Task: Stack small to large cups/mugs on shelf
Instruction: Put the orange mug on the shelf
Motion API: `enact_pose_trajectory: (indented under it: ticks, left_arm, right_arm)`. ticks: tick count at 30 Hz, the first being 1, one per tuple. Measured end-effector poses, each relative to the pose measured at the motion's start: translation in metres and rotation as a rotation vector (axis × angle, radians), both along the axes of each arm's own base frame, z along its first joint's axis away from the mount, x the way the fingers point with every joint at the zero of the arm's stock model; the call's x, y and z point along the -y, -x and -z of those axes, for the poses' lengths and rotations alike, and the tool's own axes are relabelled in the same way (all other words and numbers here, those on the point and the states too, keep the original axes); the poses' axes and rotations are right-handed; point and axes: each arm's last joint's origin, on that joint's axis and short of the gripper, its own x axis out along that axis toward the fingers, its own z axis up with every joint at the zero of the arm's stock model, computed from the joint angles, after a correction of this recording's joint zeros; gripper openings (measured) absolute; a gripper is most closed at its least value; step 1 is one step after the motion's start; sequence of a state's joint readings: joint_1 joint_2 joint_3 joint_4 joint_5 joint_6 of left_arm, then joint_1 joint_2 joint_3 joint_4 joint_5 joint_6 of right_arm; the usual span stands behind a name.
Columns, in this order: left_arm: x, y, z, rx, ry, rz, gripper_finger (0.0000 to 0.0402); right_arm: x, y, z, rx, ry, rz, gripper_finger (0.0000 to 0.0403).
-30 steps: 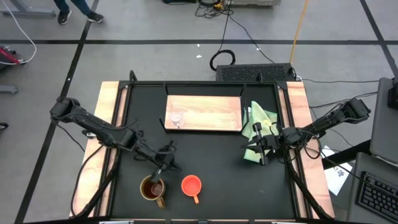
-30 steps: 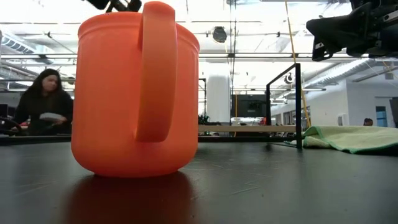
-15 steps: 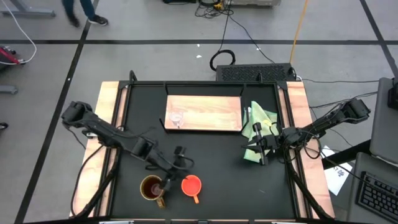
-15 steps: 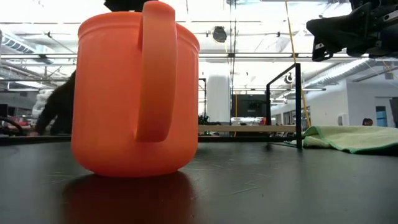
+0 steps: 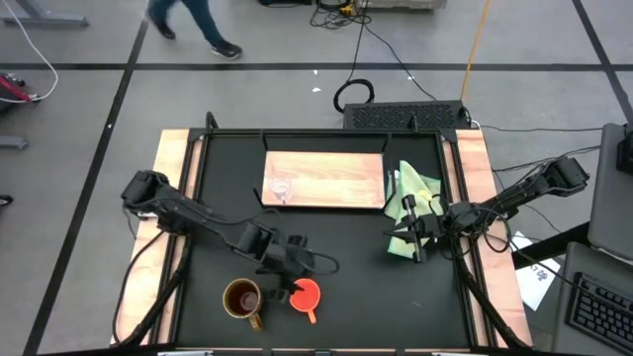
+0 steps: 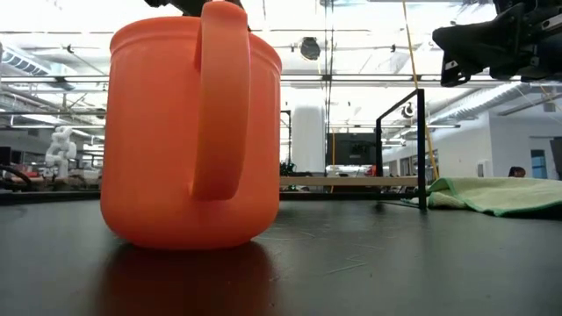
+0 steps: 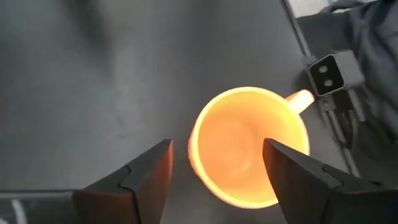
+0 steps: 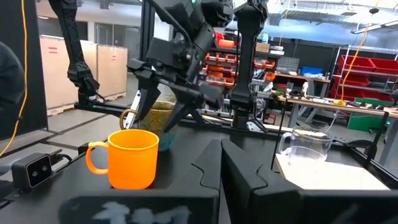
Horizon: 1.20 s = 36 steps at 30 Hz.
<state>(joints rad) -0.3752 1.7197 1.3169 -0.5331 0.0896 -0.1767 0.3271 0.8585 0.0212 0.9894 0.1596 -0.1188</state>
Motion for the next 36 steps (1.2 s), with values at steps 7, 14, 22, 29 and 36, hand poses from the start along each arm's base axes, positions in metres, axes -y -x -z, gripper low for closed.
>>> enact_pose_trajectory:
  ticks: [7, 14, 22, 29, 36]
  left_arm:
    - [-0.004, -0.007, 0.014, -0.066, 0.021, -0.016, 0.0255]
    - [-0.005, -0.013, 0.029, -0.113, 0.018, -0.024, 0.0255]
    - [-0.004, -0.015, 0.032, -0.103, 0.012, -0.011, 0.0255]
    - [-0.003, -0.017, 0.037, -0.107, 0.013, -0.008, 0.0255]
    - [-0.002, -0.018, 0.044, -0.131, 0.009, 0.018, 0.0215]
  right_arm:
    - [0.0, 0.0, 0.001, -0.005, 0.002, 0.0, 0.0]
    - [0.0, 0.0, 0.001, -0.007, 0.001, -0.001, 0.0]
    - [0.0, 0.0, 0.001, -0.007, 0.0, -0.001, 0.0]
    - [0.0, 0.0, 0.001, -0.008, 0.0, -0.002, 0.0]
    - [0.0, 0.0, 0.001, -0.007, 0.001, -0.005, 0.0]
